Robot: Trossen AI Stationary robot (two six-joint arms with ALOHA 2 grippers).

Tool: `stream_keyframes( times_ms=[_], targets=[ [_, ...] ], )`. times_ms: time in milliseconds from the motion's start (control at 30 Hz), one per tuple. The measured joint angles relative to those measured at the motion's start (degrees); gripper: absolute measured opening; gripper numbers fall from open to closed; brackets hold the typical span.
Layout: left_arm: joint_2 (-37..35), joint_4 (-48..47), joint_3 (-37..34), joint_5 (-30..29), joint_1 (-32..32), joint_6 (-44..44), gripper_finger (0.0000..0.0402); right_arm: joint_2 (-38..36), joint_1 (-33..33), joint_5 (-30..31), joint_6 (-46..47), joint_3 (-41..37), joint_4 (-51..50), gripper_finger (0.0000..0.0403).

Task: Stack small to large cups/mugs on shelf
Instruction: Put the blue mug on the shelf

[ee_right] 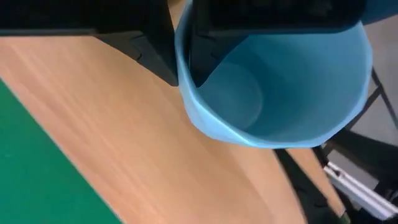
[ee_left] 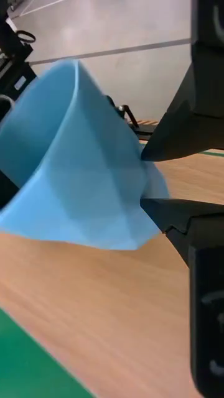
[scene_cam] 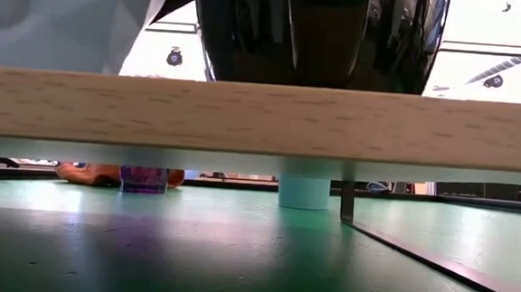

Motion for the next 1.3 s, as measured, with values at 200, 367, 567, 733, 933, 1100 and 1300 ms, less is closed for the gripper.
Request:
stream_keyframes(
  times_ms=[200,367,567,733,933,1100,1300],
  targets=[
    [1.92,1.32,-0.23,-0.03,0.00,-1.21,0.0093,-0.13,0.31,-0.56,0.00,0.05,0.55,0.0078],
    [2.26,1.35,-0.71,-0.15,0.16,-1.29,0.0093,-0.20,0.29,-0.85,0.02,0.05,0.53,0.0086],
    [2.15,1.35,-0.85,0.31,1.05,-0.84,0.0093,-0.39,0.56,-2.98,0.00,0.05,0.31,0.0078],
    [2.18,1.31,-0.92,0.63,1.97,0.53,0.0093,-0.76,1.11,-4.97,0.00,0.05,0.02,0.0077],
    [2.25,1.31,-1.14,-1.42,4.19,2.03,0.0093,-1.38,1.51,-5.43,-0.56,0.05,0.43,0.0079],
    [1.95,1.24,-1.52,-0.64,5.11,2.63,0.0093,-1.92,1.38,-3.72,-1.48,0.05,-0.13,0.0079],
    [-1.18,-3.83,-1.66,0.15,4.94,3.24,0.0093,-2.08,0.54,-2.68,-2.97,0.05,-1.46,0.0082]
  ],
)
